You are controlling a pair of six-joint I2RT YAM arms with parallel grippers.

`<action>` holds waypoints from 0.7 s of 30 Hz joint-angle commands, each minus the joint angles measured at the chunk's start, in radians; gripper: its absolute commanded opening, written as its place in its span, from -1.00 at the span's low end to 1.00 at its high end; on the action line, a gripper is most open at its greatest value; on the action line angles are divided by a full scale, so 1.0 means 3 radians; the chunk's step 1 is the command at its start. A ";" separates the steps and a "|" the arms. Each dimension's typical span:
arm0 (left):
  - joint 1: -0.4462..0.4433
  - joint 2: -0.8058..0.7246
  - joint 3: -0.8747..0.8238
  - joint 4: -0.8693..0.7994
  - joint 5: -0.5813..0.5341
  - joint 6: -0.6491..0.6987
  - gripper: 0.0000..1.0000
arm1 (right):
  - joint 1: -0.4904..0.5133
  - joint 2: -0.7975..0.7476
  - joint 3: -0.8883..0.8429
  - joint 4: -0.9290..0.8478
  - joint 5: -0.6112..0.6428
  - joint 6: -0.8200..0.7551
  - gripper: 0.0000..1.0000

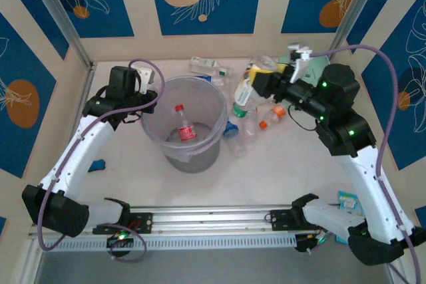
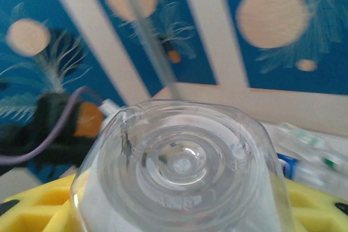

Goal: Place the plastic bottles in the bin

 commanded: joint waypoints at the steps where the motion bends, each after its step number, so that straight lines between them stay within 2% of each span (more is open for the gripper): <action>1: 0.0039 -0.0064 -0.0089 -0.0018 -0.0032 0.0138 -1.00 | 0.0249 0.0295 0.0256 0.0108 -0.0266 -0.0434 -1.00; 5: 0.0040 -0.0067 -0.0090 -0.0011 0.0028 0.0115 -1.00 | 0.0650 0.0659 0.0519 0.0086 -0.0265 -0.0648 -1.00; 7: 0.0040 -0.0071 -0.0102 0.0012 0.0056 0.0102 -1.00 | 0.0805 0.0843 0.0606 0.0031 -0.0105 -0.0751 -1.00; 16: 0.0040 -0.0089 -0.0116 0.0023 0.0083 0.0068 -1.00 | 0.1128 0.1603 0.0706 -0.0191 0.0485 -0.0613 -1.00; 21: 0.0041 -0.0095 -0.0120 0.0023 0.0046 0.0076 -1.00 | 0.1224 0.1943 0.0614 -0.0162 0.0465 -0.0361 -1.00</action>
